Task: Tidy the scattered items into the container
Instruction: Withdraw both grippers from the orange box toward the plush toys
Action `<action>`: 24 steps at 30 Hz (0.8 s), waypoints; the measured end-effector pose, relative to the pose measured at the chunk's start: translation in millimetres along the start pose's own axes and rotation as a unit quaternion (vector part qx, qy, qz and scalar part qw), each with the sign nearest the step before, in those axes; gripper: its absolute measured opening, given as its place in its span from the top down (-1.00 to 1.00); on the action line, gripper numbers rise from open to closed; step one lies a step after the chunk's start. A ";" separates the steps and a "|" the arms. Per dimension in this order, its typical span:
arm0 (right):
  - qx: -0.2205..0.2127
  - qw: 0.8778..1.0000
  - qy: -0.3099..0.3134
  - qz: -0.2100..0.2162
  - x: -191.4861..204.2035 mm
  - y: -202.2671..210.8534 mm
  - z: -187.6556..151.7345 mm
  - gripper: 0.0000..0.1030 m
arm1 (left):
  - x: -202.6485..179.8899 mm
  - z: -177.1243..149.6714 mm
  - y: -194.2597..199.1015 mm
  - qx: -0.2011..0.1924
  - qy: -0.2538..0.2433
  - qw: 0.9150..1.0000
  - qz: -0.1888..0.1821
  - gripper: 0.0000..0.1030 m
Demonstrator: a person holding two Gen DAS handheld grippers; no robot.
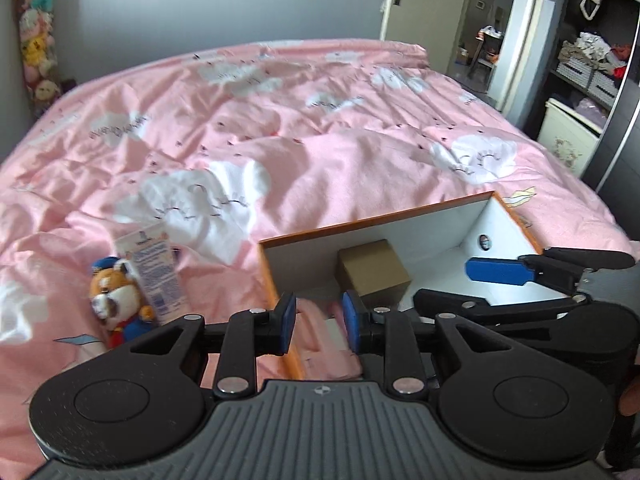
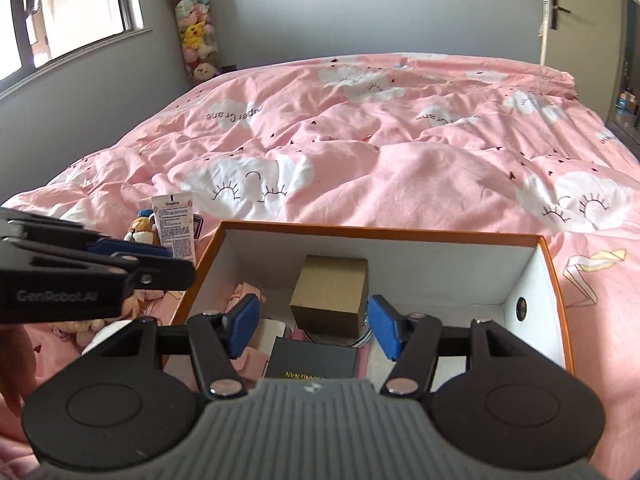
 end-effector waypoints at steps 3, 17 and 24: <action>-0.006 1.000 -0.006 0.007 9.5 4.8 -7.5 -0.23 | 6.8 -12.0 8.7 -0.005 0.004 1.000 0.012 0.42; 0.000 1.000 0.014 0.023 76.5 10.0 -27.8 -0.30 | 55.7 -68.4 41.3 0.004 0.033 0.997 0.070 0.41; 0.050 0.995 0.068 0.054 127.0 -5.0 -36.8 -0.22 | 86.9 -92.3 55.4 0.019 0.047 0.992 0.113 0.41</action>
Point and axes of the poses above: each gripper's, at about its wrist camera, not at the fingertips, and y roughly against the way its jaws point, x to its left, z to its top, the point moved 2 cm from there along -y, roughly the way its jaws point, and after that the axes turned 8 degrees about x, right-handed, at the moved point
